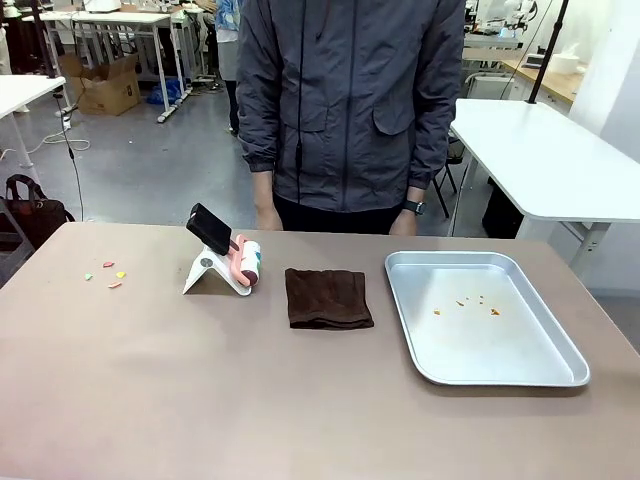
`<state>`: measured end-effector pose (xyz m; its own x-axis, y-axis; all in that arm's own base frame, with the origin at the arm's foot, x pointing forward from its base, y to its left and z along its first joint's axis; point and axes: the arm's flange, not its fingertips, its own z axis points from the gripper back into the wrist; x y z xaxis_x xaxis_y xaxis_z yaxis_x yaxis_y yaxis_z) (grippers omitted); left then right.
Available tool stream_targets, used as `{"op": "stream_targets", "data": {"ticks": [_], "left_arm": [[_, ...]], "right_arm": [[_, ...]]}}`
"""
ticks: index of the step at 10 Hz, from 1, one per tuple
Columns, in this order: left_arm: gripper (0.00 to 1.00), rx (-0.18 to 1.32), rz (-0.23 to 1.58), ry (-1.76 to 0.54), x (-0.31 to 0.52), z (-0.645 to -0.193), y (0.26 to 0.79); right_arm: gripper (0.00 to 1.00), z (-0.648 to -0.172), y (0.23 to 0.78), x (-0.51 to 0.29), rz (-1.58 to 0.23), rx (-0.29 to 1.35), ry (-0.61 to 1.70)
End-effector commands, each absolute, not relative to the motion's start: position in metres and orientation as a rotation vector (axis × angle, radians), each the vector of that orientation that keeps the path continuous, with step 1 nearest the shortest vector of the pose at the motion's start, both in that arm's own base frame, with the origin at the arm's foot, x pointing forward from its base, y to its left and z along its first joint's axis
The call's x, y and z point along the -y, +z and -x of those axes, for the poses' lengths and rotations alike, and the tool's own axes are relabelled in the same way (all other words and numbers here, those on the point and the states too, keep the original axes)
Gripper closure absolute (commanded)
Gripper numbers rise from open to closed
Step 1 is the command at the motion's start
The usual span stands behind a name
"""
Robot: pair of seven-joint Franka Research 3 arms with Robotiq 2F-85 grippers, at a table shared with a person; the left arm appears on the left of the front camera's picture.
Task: Clean the surface of the table.
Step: Hold the Lint Roller with your left hand and the towel with your right hand.
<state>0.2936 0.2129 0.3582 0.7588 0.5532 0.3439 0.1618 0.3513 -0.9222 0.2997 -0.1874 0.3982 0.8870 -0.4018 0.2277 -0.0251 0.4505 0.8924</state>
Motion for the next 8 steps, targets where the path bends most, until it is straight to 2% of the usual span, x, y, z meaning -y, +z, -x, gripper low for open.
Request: {"op": "stream_targets", "data": {"ticks": [1, 5, 8], "left_arm": [[0.00, 0.703, 1.210, 0.283, -0.213, -0.294, 0.358], [0.00, 0.621, 1.068, 0.072, -0.132, -0.333, 0.446], [0.00, 0.551, 0.943, -0.059, -0.070, -0.368, 0.487]], "right_arm": [[0.00, -0.303, 0.404, 0.177, -1.028, 0.429, -0.230], [0.00, -0.339, 0.473, 0.083, -0.852, 0.479, 0.015], [0.00, -0.368, 0.513, -0.031, -0.667, 0.417, 0.120]]}}
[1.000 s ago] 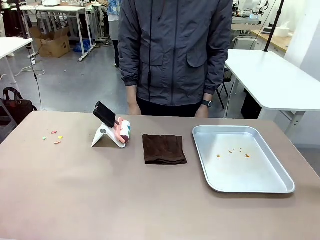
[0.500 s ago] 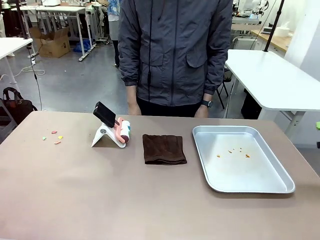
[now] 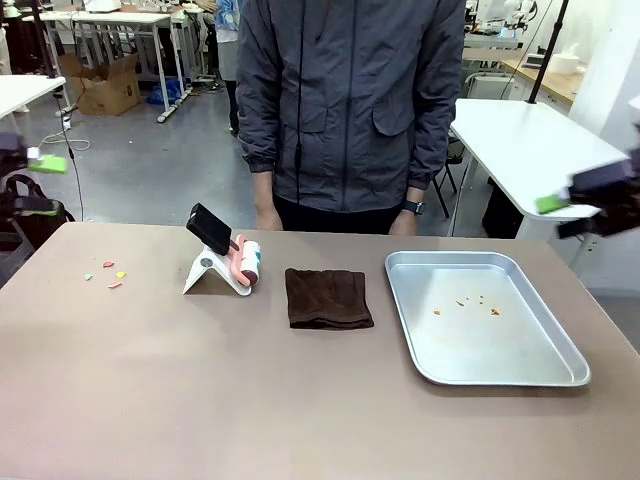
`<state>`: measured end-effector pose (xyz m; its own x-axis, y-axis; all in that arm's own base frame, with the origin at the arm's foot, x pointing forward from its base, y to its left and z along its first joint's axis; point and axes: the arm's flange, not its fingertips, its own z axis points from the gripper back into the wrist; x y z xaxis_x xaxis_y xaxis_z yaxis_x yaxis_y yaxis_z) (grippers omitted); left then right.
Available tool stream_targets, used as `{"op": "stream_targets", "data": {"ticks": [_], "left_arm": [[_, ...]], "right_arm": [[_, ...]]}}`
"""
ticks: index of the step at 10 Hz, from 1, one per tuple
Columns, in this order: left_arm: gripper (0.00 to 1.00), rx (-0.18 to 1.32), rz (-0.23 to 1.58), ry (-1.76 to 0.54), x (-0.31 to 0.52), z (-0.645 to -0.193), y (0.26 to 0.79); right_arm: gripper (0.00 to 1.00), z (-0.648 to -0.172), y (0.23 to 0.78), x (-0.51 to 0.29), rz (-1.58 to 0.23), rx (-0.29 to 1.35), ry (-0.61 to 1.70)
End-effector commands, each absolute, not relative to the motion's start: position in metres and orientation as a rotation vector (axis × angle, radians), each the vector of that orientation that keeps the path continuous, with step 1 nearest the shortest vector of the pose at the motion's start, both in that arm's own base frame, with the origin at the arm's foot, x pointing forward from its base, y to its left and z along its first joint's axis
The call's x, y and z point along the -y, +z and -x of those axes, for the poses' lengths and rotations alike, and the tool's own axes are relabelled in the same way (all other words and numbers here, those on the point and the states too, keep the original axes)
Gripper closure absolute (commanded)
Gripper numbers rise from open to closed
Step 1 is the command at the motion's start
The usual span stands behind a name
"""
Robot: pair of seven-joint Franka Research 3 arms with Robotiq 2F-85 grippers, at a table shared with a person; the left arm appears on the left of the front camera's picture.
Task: Clean the surface of the table.
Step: Hold the Lint Roller with your left hand and the towel with your right hand.
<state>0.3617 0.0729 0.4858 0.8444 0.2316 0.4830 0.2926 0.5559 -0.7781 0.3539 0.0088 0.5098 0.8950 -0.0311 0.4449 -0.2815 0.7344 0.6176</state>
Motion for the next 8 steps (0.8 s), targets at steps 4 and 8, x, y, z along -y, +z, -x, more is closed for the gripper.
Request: {"op": "stream_targets", "data": {"ticks": [4, 8], "left_arm": [[0.00, 0.439, 0.764, -0.102, 0.002, -0.428, 0.501], [0.00, 0.355, 0.678, -0.118, 0.043, -0.481, 0.475]], "right_arm": [[0.00, -0.396, 0.511, -0.197, -0.525, 0.364, 0.068], [0.00, -0.420, 0.456, -0.276, -0.438, 0.277, 0.100]]}}
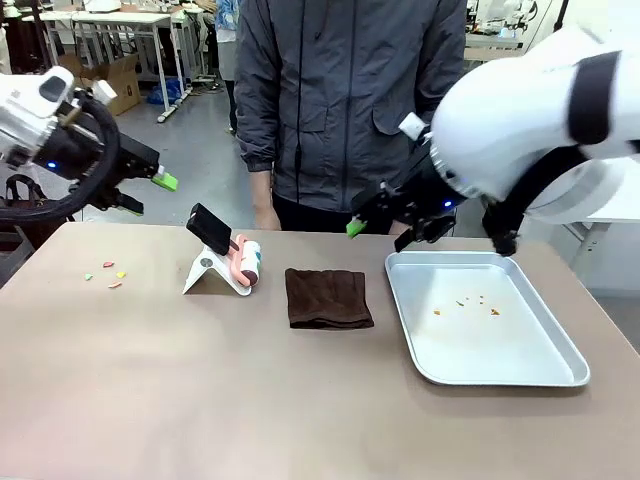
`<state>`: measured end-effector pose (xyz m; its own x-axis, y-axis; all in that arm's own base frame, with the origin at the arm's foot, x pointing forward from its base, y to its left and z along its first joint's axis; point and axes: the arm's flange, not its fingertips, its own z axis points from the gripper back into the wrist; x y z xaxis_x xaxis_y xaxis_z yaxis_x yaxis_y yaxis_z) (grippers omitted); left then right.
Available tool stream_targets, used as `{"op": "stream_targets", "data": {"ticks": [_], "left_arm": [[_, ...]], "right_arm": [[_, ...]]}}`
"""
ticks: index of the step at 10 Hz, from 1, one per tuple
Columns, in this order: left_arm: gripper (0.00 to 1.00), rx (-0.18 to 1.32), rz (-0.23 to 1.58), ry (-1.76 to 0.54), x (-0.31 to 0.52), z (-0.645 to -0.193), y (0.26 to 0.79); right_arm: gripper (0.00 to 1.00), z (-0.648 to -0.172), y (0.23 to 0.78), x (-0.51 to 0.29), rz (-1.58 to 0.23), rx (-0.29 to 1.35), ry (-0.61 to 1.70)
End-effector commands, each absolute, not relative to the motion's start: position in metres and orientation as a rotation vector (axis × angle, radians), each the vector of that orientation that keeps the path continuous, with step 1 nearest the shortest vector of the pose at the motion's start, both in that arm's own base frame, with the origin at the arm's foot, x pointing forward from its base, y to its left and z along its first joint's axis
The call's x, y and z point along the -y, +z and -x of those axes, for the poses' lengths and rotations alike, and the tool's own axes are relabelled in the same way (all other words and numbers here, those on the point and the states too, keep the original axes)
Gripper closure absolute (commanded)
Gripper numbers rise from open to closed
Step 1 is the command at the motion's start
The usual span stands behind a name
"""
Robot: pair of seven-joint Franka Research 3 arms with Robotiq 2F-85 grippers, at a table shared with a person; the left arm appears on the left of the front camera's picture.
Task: Clean the surface of the table.
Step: Hold the Lint Roller with your left hand and the towel with your right hand.
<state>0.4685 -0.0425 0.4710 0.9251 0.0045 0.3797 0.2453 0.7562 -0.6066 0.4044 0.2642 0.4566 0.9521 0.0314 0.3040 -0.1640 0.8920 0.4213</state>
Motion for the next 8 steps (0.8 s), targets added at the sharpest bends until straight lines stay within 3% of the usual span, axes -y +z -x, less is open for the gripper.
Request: {"op": "stream_targets", "data": {"ticks": [1, 5, 8], "left_arm": [[0.00, 0.329, 0.666, -0.108, 0.051, -0.489, 0.467], [0.00, 0.271, 0.666, -0.113, 0.066, -0.506, 0.447], [0.00, 0.238, 0.642, -0.129, 0.065, -0.500, 0.449]], "right_arm": [[0.00, -0.429, 0.438, -0.283, -0.462, 0.188, 0.127], [0.00, -0.452, 0.392, -0.295, -0.397, 0.113, 0.134], [0.00, -0.452, 0.398, -0.283, -0.441, 0.092, 0.134]]}}
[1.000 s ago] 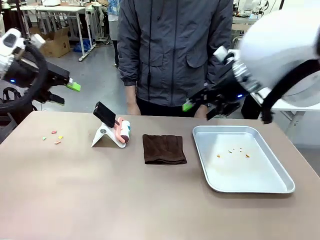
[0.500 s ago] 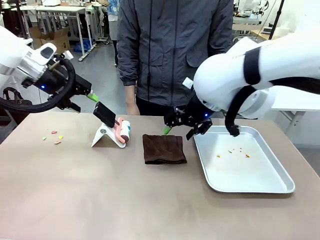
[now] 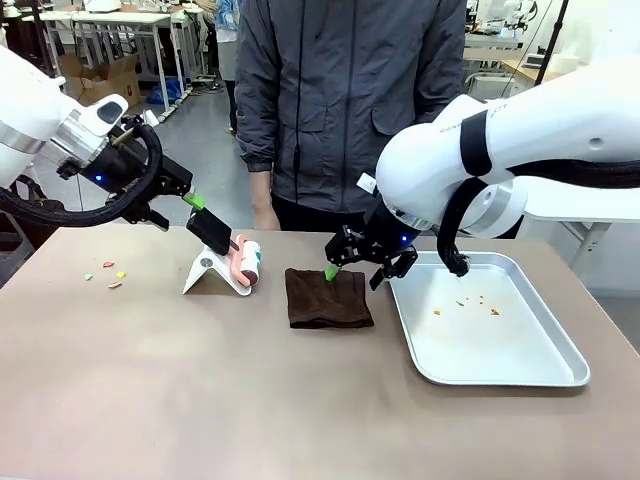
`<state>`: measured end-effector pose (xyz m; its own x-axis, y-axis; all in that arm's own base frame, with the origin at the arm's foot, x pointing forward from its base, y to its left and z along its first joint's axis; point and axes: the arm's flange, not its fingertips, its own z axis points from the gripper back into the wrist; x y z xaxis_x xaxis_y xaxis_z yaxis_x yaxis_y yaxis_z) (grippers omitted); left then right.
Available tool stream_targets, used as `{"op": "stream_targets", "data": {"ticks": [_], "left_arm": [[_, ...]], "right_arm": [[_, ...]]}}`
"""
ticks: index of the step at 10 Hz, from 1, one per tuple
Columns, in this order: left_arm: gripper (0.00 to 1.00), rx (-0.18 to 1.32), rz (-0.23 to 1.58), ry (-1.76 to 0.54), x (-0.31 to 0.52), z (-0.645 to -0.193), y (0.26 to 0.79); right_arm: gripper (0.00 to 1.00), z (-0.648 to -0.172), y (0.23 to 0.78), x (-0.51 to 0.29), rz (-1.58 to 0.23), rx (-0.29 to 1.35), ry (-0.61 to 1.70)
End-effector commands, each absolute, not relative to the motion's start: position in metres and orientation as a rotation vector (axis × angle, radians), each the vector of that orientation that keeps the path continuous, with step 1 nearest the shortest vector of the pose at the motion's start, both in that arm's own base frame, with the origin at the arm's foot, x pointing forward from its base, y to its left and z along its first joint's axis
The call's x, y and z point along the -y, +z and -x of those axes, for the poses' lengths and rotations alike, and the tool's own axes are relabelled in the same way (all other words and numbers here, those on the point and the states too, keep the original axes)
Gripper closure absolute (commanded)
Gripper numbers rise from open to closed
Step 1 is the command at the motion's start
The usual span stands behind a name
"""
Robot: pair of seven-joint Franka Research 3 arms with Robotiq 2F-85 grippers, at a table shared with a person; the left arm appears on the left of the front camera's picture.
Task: Clean the surface of the table.
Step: Hold the Lint Roller with your left hand and the towel with your right hand.
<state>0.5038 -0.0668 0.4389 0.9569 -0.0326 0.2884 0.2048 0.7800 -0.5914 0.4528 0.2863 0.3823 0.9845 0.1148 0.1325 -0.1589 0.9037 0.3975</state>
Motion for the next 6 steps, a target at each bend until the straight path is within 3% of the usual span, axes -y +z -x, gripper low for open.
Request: {"op": "stream_targets", "data": {"ticks": [1, 6], "left_arm": [[0.00, 0.278, 0.676, -0.125, 0.067, -0.504, 0.439], [0.00, 0.228, 0.645, -0.141, 0.069, -0.520, 0.432]], "right_arm": [[0.00, -0.452, 0.378, -0.288, -0.416, 0.110, 0.144], [0.00, -0.465, 0.378, -0.295, -0.399, 0.089, 0.132]]}}
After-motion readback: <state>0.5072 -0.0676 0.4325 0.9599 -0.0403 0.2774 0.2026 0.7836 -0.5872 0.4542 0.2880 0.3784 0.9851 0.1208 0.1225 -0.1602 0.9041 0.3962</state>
